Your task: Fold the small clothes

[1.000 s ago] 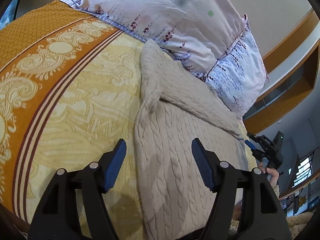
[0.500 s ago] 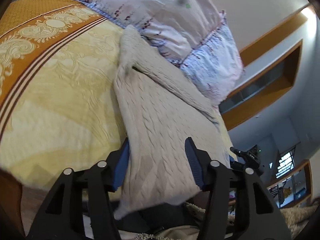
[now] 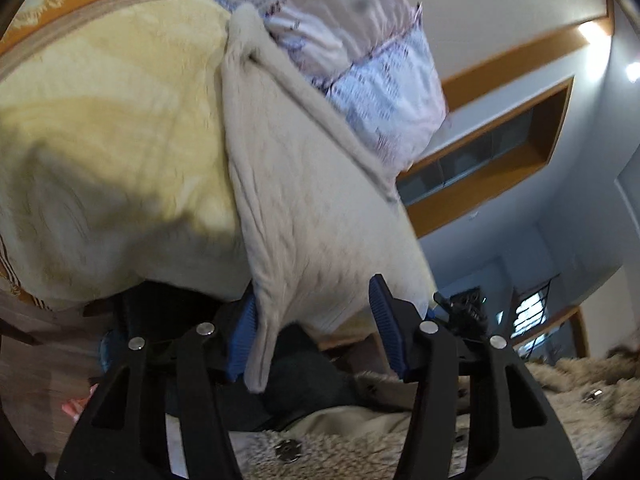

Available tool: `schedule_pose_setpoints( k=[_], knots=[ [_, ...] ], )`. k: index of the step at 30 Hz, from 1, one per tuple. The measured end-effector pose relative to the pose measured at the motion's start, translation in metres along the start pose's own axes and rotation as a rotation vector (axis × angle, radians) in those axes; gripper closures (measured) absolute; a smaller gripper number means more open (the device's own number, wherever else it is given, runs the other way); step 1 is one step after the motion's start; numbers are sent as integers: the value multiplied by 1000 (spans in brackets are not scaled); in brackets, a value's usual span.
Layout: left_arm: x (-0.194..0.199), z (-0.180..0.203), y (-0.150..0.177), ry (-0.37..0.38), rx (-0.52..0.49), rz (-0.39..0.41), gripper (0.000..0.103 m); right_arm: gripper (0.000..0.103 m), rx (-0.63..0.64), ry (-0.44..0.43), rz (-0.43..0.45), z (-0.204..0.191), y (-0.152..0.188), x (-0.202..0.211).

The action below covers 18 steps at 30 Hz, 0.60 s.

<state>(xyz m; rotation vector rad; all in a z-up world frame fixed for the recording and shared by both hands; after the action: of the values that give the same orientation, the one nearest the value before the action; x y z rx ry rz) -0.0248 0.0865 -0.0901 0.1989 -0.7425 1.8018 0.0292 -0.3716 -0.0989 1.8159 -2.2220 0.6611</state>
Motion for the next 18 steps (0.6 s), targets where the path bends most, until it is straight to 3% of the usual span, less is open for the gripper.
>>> schedule_pose_setpoints(
  k=[3, 10, 12, 15, 18],
  knots=[
    [-11, -6, 1, -8, 7, -16, 50, 59, -1, 51, -43, 9, 4, -14],
    [-30, -11, 5, -28, -3, -53, 51, 61, 47, 42, -36, 10, 4, -27],
    [-31, -9, 7, -18, -12, -61, 75, 90, 81, 22, -45, 4, 6, -28],
    [-25, -4, 10, -14, -41, -71, 95, 95, 147, -10, -34, -14, 9, -22],
    [-13, 5, 8, -2, -84, -51, 96, 95, 200, -40, 26, -36, 2, -9]
  ],
)
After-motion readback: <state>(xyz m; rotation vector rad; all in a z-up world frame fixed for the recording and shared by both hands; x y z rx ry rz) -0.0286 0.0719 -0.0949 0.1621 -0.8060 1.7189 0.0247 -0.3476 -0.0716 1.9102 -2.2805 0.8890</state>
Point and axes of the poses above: each gripper's, at about its wrist camera, not at the fingertips, and x roughly against the way its jaws point, z to its right, y to its underside, the point moved 8 cm from there along -x, roughly the way its jaws point, and after that the axes turned 8 degrees about -z, right-handed, at the moved point
